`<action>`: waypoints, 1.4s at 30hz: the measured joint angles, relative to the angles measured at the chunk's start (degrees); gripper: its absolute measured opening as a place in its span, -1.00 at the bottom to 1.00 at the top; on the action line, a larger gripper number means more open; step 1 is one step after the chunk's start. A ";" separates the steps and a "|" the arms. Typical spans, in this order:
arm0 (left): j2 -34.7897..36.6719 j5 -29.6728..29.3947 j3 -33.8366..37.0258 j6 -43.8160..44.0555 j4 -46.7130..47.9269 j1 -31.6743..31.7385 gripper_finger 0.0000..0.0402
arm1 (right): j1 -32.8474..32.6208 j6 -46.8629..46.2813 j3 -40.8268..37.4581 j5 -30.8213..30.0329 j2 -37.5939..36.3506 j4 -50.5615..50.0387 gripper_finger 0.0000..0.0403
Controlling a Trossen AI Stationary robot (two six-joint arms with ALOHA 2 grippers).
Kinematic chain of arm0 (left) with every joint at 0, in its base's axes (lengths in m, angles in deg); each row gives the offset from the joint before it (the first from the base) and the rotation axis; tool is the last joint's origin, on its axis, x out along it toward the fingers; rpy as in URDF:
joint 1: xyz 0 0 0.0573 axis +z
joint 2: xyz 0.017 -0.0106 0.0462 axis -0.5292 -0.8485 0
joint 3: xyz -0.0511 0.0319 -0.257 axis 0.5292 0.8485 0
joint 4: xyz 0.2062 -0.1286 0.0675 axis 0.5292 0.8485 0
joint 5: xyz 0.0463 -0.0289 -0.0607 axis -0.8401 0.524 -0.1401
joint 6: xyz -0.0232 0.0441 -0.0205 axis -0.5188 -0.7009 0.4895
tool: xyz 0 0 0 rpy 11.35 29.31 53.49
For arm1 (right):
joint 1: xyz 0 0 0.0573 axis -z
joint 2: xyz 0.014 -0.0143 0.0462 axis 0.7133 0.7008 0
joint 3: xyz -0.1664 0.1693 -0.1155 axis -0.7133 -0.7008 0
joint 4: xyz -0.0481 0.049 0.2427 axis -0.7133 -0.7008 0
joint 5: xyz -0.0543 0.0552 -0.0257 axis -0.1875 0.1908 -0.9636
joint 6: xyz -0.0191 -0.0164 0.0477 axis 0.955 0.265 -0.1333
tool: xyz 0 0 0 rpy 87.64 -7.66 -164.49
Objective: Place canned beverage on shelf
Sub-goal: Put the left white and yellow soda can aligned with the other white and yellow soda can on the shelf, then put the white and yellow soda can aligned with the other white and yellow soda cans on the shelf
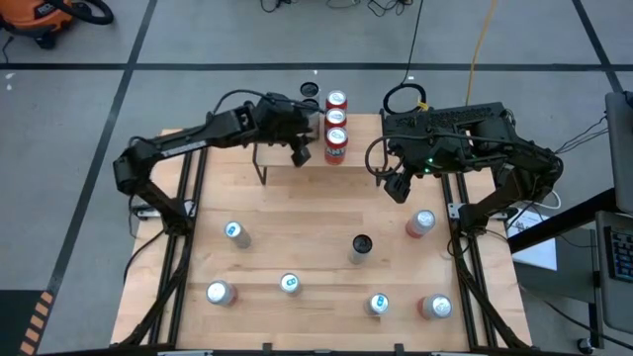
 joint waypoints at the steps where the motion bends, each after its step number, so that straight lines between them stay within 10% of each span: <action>1: 1.04 0.15 -0.23 0.59 2.46 -0.23 -0.37 | -0.08 -0.47 0.00 0.00 0.00 0.00 0.44; 17: 15.00 8.26 -0.41 16.68 18.64 -12.55 -0.37 | -2.53 -6.04 0.03 5.89 0.64 3.05 0.44; 30: 15.93 -2.69 -0.39 23.30 18.91 -33.86 -0.37 | -12.59 -12.68 0.02 5.72 4.58 3.91 0.44; 42: 15.91 -6.30 -0.37 21.42 19.36 -35.73 -0.37 | -16.41 -16.68 0.02 5.99 11.87 6.43 0.58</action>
